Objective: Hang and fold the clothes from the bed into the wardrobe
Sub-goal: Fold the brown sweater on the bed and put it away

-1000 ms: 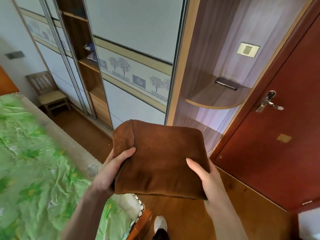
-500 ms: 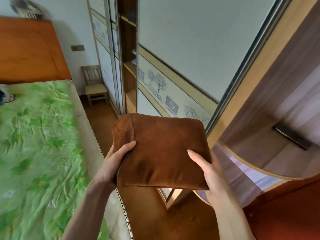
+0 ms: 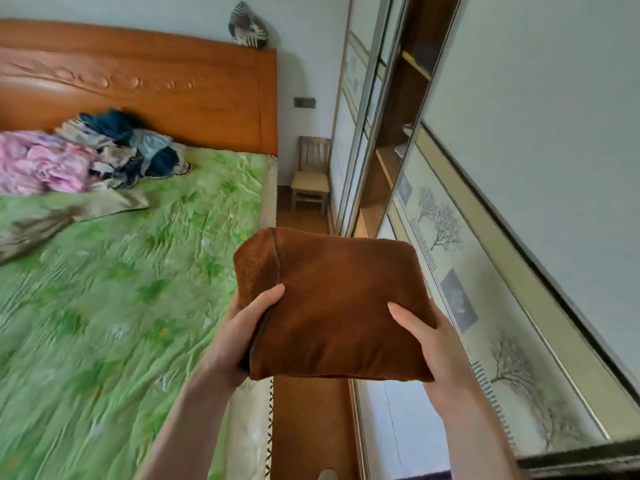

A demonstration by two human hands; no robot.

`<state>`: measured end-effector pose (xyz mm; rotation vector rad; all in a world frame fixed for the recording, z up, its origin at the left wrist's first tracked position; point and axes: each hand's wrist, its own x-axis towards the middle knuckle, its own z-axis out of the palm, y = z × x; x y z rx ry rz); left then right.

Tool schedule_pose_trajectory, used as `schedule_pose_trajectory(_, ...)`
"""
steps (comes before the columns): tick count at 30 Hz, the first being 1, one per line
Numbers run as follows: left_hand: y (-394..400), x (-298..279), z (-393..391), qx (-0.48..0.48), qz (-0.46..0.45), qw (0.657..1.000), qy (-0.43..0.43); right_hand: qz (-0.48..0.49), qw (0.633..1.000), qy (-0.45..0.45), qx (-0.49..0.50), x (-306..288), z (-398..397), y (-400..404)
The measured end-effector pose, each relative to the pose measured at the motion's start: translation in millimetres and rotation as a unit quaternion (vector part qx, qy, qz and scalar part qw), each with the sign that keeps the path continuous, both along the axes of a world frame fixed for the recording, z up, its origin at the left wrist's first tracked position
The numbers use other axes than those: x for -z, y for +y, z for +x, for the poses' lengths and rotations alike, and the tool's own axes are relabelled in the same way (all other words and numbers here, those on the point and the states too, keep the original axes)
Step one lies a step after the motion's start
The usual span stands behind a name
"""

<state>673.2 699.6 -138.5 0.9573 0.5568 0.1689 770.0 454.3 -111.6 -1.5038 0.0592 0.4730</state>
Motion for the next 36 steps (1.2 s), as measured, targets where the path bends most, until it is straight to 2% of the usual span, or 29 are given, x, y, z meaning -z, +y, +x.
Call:
schedule_pose_trajectory(10, 30.6, -29.7, 89.7, -0.102, 0.019, 0.995, 0.009, 0.050, 0.995, -0.012, -0.082, -9.5, 126.5, 53.5)
schedule_pose_trajectory(18, 76.5, -27.3, 147.7, -0.142, -0.018, 0.990, 0.015, 0.022, 0.991, -0.031, -0.131, -22.0, 206.6, 113.7)
schedule_pose_trajectory(24, 137.5, -22.5, 225.0, -0.139, -0.032, 0.990, 0.004, 0.014, 0.990, -0.037, -0.137, -28.6, 285.9, 176.6)
schedule_pose_trajectory(29, 190.5, -34.6, 286.7, -0.127, -0.008, 0.992, -0.010, 0.020, 0.991, -0.033, -0.129, -36.3, 338.8, 227.0)
schedule_pose_trajectory(36, 243.3, -43.4, 367.9, -0.081, 0.014, 0.997, -0.004, 0.012, 0.996, -0.027, -0.079, -40.3, 400.2, 263.1)
